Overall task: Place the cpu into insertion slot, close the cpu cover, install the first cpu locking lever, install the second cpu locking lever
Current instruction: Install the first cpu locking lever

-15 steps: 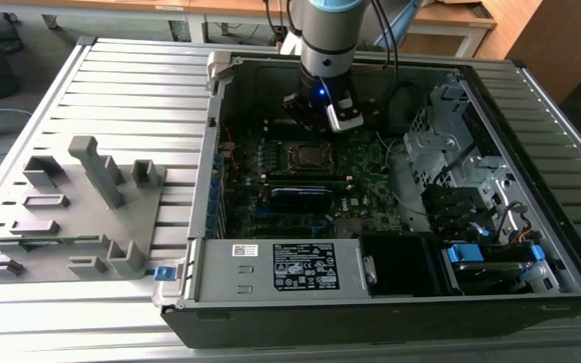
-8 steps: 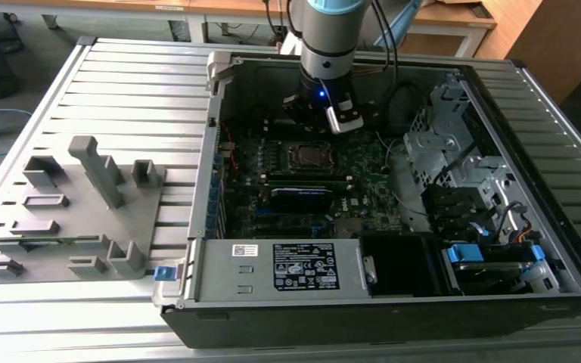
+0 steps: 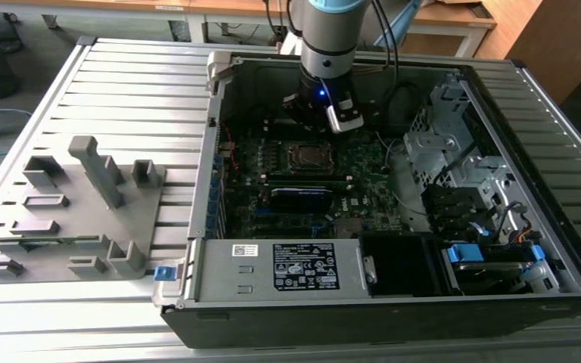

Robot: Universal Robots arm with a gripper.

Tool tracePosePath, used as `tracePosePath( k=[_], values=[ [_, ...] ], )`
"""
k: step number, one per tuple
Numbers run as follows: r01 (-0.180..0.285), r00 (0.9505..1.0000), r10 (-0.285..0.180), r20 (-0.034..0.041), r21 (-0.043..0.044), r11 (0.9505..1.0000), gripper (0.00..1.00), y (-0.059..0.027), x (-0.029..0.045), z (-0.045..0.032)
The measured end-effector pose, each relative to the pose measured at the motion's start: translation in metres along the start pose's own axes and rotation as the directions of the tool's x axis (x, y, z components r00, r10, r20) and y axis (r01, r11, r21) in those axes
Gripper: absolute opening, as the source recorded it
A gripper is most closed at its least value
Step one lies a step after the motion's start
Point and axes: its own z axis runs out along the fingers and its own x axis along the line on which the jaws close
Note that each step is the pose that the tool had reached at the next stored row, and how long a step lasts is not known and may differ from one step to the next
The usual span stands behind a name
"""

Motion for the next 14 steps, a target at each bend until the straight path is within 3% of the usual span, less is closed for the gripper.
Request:
tracePosePath(
  k=[14],
  values=[
    [0.000,1.0000,0.000,-0.0009,-0.0098,1.0000,0.10,0.0024,0.0006,-0.0034]
  ],
)
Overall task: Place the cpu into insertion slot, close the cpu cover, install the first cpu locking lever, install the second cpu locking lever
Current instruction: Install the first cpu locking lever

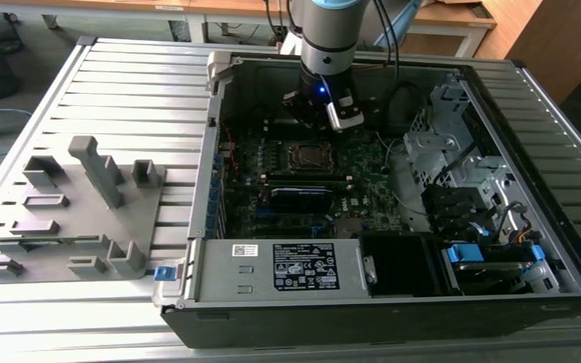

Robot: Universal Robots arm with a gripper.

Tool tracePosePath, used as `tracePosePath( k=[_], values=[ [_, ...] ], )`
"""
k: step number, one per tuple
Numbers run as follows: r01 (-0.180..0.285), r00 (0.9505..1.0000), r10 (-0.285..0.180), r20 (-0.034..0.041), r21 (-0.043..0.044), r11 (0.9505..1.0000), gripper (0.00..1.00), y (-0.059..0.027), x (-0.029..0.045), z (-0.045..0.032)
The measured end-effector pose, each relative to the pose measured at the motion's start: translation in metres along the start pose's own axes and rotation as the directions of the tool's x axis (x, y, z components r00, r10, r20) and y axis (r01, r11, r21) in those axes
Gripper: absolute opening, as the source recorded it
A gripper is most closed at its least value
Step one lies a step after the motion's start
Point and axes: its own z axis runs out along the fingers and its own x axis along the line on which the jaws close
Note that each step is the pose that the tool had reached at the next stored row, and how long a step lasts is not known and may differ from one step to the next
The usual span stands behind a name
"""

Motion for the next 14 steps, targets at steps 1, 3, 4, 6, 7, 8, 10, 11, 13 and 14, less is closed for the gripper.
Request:
tracePosePath(
  k=[1,3,4,6,7,8,10,11,13,14],
  values=[
    [0.000,1.0000,0.000,0.0000,0.0000,1.0000,0.10,0.0000,0.0002,0.0000],
    [0.000,1.0000,0.000,0.0001,-0.0001,1.0000,0.10,0.0000,0.0006,0.0000],
    [0.000,1.0000,0.000,0.0002,-0.0002,1.0000,0.10,0.0000,0.0007,0.0000],
    [0.000,1.0000,0.000,0.0002,0.0000,1.0000,0.10,0.0000,0.0007,0.0000],
    [0.000,1.0000,0.000,0.0003,-0.0002,1.0000,0.10,0.0000,0.0007,0.0001],
    [0.000,1.0000,0.000,0.0005,-0.0003,1.0000,0.10,-0.0001,0.0007,0.0002],
    [0.000,1.0000,0.000,0.0005,-0.0003,1.0000,0.10,-0.0006,0.0007,0.0002],
    [0.000,1.0000,0.000,0.0004,-0.0001,1.0000,0.10,-0.0006,0.0007,0.0002],
    [0.000,1.0000,0.000,0.0004,0.0000,1.0000,0.10,-0.0007,0.0006,0.0001],
    [0.000,1.0000,0.000,0.0004,0.0000,1.0000,0.10,-0.0007,0.0006,0.0001]
  ],
)
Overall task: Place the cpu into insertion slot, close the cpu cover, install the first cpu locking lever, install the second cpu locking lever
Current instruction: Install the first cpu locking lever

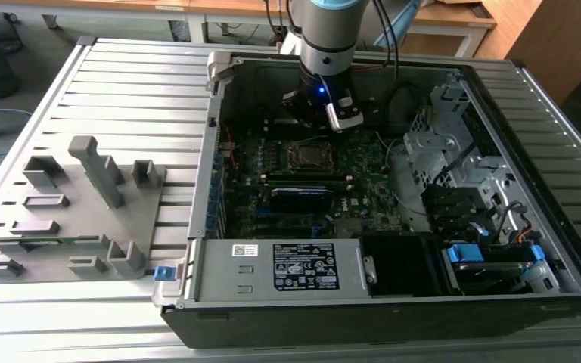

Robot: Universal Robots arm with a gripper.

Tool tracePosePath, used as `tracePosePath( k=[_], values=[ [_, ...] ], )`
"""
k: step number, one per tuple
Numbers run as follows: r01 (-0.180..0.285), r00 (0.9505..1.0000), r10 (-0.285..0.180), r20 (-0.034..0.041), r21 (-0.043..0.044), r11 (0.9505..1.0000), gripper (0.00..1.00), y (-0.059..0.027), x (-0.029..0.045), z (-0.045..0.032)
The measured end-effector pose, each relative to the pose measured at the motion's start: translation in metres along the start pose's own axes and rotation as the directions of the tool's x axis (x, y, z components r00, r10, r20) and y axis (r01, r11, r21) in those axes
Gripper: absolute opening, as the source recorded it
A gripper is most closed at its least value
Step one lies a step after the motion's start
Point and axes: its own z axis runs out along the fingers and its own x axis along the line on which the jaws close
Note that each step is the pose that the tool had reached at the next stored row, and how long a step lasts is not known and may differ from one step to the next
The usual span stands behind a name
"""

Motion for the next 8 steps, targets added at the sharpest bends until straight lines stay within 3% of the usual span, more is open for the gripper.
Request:
tracePosePath(
  k=[8],
  values=[
    [0.000,1.0000,0.000,0.0009,-0.0001,1.0000,0.10,-0.0015,0.0078,-0.0002]
  ],
)
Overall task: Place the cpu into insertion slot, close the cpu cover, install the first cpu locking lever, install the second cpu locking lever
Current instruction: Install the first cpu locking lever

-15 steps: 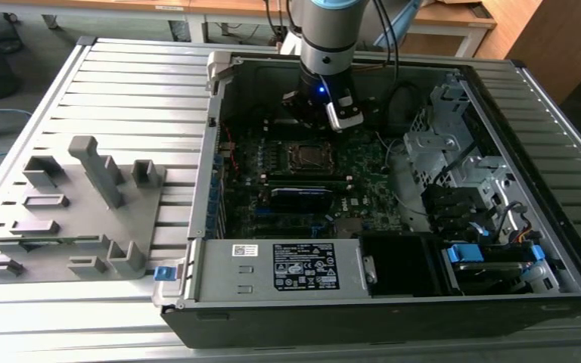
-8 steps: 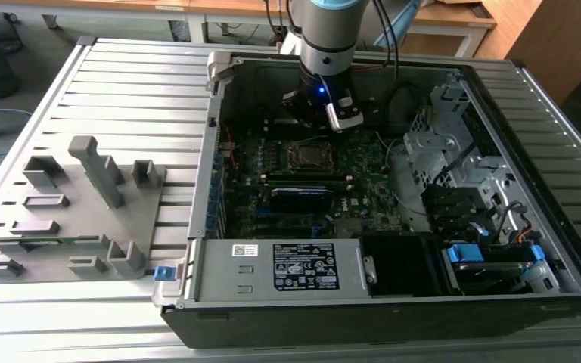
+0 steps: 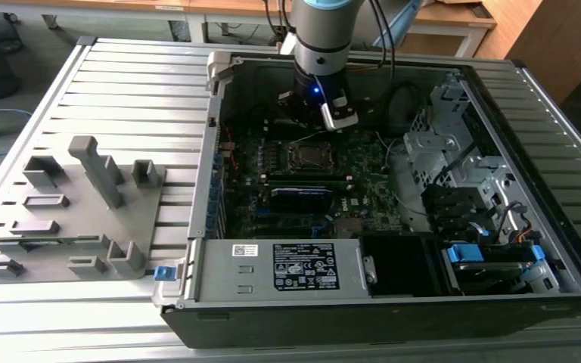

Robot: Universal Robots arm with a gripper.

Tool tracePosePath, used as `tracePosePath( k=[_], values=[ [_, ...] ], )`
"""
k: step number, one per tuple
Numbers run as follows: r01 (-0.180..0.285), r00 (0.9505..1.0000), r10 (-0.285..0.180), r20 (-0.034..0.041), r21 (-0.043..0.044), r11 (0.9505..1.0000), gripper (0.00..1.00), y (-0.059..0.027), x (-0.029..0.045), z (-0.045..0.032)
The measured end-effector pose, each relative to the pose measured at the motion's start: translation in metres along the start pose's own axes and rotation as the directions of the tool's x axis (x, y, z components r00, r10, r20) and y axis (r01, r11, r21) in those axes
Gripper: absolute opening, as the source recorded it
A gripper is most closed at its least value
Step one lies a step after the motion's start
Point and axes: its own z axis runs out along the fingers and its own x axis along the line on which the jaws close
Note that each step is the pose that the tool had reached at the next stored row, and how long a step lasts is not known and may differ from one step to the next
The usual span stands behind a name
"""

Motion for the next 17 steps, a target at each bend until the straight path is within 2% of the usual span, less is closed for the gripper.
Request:
tracePosePath(
  k=[6,10,13,14,16,17],
  values=[
    [0.000,1.0000,0.000,0.0000,-0.0030,1.0000,0.10,0.0006,0.0006,-0.0046],
    [-0.001,1.0000,0.001,-0.0007,-0.0084,1.0000,0.10,0.0018,0.0004,-0.0110],
    [-0.001,1.0000,0.001,-0.0011,-0.0116,0.9999,0.10,0.0019,0.0006,-0.0118],
    [-0.001,1.0000,0.001,-0.0014,-0.0141,0.9999,0.10,0.0018,0.0009,-0.0116],
    [-0.002,1.0000,0.002,-0.0029,-0.0253,0.9997,0.10,0.0016,0.0017,-0.0107],
    [-0.002,1.0000,0.002,-0.0029,-0.0260,0.9997,0.10,0.0017,0.0019,-0.0107]
  ],
)
